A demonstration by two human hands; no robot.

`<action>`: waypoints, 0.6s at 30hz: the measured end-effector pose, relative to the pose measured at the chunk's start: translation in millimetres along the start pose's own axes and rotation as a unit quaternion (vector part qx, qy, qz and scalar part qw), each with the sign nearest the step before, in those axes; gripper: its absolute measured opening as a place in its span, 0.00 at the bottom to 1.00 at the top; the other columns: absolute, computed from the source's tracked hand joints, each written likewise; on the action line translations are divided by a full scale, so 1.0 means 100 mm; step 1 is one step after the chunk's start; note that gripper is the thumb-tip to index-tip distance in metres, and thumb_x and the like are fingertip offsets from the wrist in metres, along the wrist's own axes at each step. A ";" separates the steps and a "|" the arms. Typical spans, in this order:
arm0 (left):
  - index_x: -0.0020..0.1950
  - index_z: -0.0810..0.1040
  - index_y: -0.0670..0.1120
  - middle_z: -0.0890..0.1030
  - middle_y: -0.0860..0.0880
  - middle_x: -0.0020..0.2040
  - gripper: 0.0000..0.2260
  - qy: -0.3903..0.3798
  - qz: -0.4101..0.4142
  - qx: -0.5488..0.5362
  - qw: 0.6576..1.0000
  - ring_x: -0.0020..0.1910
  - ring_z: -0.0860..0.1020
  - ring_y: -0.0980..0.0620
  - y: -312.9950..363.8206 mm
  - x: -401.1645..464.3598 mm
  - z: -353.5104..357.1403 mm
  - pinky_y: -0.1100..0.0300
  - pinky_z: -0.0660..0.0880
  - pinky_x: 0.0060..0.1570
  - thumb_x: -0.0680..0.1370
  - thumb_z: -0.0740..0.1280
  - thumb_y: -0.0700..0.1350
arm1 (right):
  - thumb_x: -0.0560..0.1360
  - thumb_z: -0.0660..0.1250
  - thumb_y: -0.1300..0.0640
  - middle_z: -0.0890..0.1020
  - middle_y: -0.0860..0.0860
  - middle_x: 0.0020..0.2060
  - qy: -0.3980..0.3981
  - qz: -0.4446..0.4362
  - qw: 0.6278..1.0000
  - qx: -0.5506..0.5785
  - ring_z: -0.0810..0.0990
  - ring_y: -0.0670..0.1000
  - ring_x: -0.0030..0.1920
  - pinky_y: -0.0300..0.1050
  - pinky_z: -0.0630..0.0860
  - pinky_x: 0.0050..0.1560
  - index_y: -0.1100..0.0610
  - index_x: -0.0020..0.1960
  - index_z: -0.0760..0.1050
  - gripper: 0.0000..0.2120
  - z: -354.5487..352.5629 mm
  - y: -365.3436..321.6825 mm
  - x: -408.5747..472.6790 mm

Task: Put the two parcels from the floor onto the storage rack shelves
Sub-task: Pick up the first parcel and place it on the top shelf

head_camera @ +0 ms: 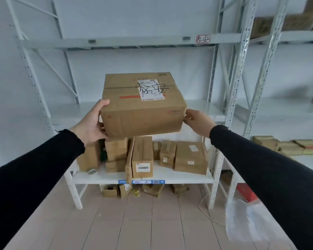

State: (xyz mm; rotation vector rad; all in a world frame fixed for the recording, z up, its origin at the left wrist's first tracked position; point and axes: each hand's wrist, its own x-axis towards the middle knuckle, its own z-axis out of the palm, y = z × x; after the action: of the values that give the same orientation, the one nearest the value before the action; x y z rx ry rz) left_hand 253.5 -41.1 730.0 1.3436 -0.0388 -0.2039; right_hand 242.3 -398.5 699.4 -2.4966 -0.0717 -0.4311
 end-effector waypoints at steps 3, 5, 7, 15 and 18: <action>0.63 0.79 0.56 0.81 0.47 0.57 0.20 0.007 0.007 -0.011 1.000 0.60 0.78 0.42 0.21 0.21 0.02 0.39 0.78 0.58 0.74 0.71 0.61 | 0.79 0.61 0.52 0.80 0.49 0.57 0.000 0.003 1.000 -0.028 0.79 0.53 0.56 0.46 0.75 0.54 0.50 0.67 0.74 0.17 -0.13 -0.01 0.26; 0.62 0.79 0.56 0.81 0.46 0.59 0.19 0.003 0.011 -0.013 1.000 0.60 0.78 0.42 0.32 0.40 0.02 0.38 0.77 0.60 0.74 0.71 0.61 | 0.79 0.62 0.52 0.79 0.50 0.59 0.002 0.010 0.999 -0.044 0.79 0.53 0.57 0.45 0.74 0.54 0.50 0.68 0.73 0.18 -0.19 0.00 0.43; 0.63 0.79 0.55 0.80 0.45 0.59 0.20 -0.007 0.017 -0.016 1.000 0.61 0.78 0.41 0.42 0.63 0.02 0.36 0.77 0.61 0.75 0.71 0.61 | 0.80 0.62 0.52 0.79 0.50 0.60 0.007 0.011 0.997 -0.077 0.78 0.53 0.58 0.44 0.72 0.54 0.51 0.68 0.73 0.18 -0.25 0.01 0.63; 0.60 0.80 0.53 0.78 0.46 0.54 0.21 -0.081 0.045 -0.029 0.995 0.59 0.79 0.42 1.04 1.59 -0.01 0.33 0.80 0.56 0.71 0.73 0.61 | 0.80 0.61 0.52 0.80 0.50 0.62 0.083 0.030 0.977 -0.192 0.78 0.53 0.60 0.47 0.73 0.58 0.51 0.67 0.75 0.16 -0.56 -0.31 1.43; 0.57 0.81 0.54 0.78 0.46 0.52 0.19 -0.096 0.061 -0.039 0.993 0.56 0.79 0.42 1.39 1.91 0.01 0.36 0.80 0.55 0.71 0.74 0.61 | 0.80 0.61 0.52 0.80 0.50 0.62 0.100 0.034 0.971 -0.213 0.78 0.53 0.60 0.48 0.74 0.60 0.51 0.67 0.74 0.17 -0.69 -0.47 1.72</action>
State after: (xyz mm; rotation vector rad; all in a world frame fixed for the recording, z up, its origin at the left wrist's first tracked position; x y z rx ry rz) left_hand 457.7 -45.2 847.6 1.2358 -0.2713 -0.2281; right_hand 378.5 -407.0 834.1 -2.8447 0.2086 -0.7312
